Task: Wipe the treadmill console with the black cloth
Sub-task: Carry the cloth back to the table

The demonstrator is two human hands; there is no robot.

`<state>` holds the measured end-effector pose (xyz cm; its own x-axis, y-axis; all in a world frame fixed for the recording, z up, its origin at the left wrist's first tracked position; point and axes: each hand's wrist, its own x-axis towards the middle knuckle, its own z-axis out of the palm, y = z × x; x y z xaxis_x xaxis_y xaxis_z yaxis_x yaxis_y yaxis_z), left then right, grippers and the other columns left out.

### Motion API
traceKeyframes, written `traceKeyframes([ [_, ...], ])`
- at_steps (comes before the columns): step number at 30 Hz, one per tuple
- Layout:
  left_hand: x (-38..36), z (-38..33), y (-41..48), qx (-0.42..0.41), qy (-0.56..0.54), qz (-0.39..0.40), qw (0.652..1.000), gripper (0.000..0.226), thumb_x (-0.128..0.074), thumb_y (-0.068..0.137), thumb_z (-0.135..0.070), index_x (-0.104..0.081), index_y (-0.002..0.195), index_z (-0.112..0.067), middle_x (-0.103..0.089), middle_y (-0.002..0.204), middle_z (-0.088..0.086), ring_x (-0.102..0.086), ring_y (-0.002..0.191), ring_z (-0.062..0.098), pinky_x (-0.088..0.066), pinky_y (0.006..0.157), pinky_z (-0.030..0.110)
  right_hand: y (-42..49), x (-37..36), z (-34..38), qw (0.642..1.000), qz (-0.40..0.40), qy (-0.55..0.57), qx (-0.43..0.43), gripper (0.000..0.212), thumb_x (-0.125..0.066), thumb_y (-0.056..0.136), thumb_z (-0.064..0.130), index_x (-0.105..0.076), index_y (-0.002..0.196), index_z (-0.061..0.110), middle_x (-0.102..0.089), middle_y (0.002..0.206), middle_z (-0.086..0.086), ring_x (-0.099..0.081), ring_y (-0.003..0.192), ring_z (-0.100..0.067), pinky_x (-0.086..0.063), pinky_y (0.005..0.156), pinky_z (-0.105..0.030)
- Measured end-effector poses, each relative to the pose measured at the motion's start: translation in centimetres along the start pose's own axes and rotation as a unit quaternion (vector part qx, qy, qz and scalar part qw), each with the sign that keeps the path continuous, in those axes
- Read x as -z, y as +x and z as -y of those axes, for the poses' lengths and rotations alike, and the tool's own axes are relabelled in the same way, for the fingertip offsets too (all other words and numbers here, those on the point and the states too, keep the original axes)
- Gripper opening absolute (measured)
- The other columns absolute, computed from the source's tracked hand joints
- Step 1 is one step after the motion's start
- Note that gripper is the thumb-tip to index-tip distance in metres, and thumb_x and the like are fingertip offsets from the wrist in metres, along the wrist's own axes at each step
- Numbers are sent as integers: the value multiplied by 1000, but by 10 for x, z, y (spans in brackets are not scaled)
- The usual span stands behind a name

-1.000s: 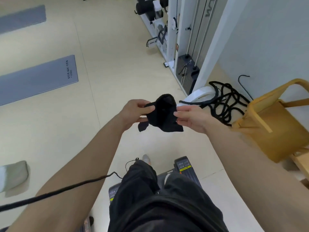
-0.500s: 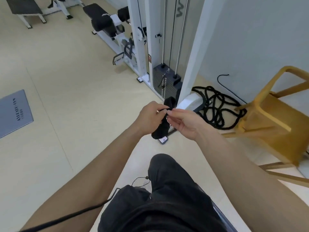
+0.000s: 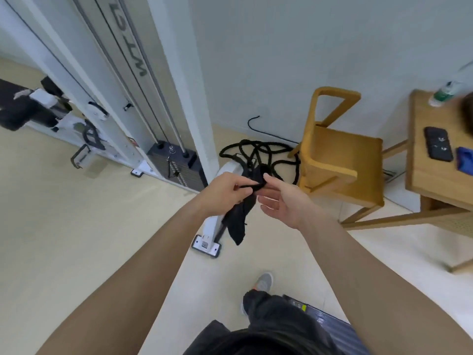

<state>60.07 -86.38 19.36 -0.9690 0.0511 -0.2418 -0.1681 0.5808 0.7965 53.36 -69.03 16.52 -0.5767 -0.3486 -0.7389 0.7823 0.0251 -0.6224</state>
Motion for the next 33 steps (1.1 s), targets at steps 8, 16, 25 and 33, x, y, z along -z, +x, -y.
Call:
traceKeyframes([
  [8, -35, -90, 160, -61, 7, 203, 977, 36, -52, 103, -13, -75, 111, -41, -74, 96, 8, -65, 86, 18, -52, 83, 33, 24, 165, 79, 980, -188, -12, 63, 22, -71, 88, 17, -67, 110, 21, -68, 106, -6, -64, 91, -22, -61, 82, -39],
  [16, -97, -179, 275, -119, 50, 343, 931, 30, -50, 105, -17, -73, 116, -33, -75, 99, -15, -67, 92, 2, -51, 77, 15, -4, 291, 104, 955, -249, -88, 133, 9, -76, 85, 7, -71, 93, 7, -70, 85, -10, -68, 76, -22, -63, 75, -37],
  [25, -198, -270, 387, -199, 99, 363, 905, 27, -52, 103, -13, -77, 112, -20, -76, 97, 0, -71, 86, 16, -60, 74, 24, -74, 398, 133, 924, -317, -110, 181, 11, -65, 89, -2, -68, 82, 7, -67, 87, -7, -66, 79, -17, -56, 71, -24],
  [33, -300, -372, 430, -254, 53, 361, 896, 24, -55, 102, -14, -75, 116, -15, -74, 96, 2, -70, 83, 19, -63, 76, 31, -127, 466, 140, 860, -468, -59, 192, 15, -68, 83, -3, -77, 89, 6, -74, 78, -4, -66, 73, -9, -53, 71, -16],
])
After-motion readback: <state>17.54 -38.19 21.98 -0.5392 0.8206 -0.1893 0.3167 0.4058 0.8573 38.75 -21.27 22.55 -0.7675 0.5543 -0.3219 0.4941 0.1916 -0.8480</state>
